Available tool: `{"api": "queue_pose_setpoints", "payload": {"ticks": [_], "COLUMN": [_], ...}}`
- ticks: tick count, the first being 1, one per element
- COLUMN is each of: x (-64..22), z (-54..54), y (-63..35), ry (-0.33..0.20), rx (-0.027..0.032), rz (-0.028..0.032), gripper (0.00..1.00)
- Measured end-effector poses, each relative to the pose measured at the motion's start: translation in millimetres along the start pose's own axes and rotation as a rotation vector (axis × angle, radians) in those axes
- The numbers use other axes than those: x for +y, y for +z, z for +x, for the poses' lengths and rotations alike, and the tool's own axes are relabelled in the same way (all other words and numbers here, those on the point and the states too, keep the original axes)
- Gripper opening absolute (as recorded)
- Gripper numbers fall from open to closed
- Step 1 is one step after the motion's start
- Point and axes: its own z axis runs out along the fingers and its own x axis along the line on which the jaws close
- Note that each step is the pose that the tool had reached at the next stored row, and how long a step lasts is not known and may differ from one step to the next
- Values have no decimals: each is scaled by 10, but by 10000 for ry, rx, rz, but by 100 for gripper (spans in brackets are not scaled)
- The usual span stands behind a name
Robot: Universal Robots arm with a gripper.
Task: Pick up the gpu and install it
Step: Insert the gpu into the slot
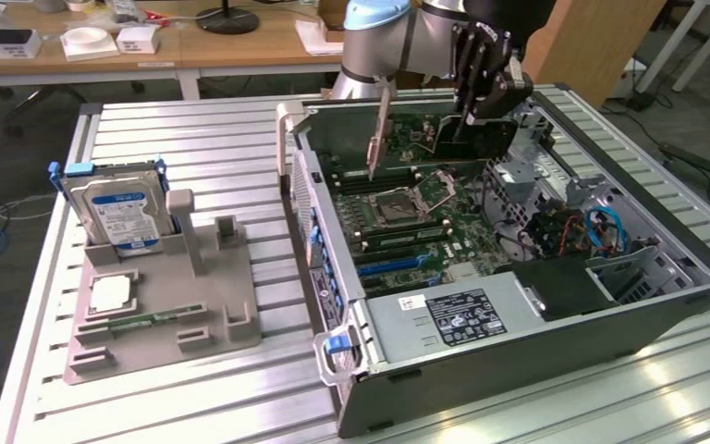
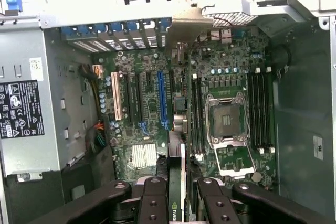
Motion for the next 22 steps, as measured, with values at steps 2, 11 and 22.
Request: {"api": "queue_pose_setpoints", "payload": {"ticks": [2, 11, 22], "x": [0, -1, -2], "z": [1, 5, 23], "y": [2, 47, 161], "ry": [-204, -896, -1105], "rx": [4, 1, 0], "rz": [-1, 11, 20], "gripper": [26, 26, 26]}}
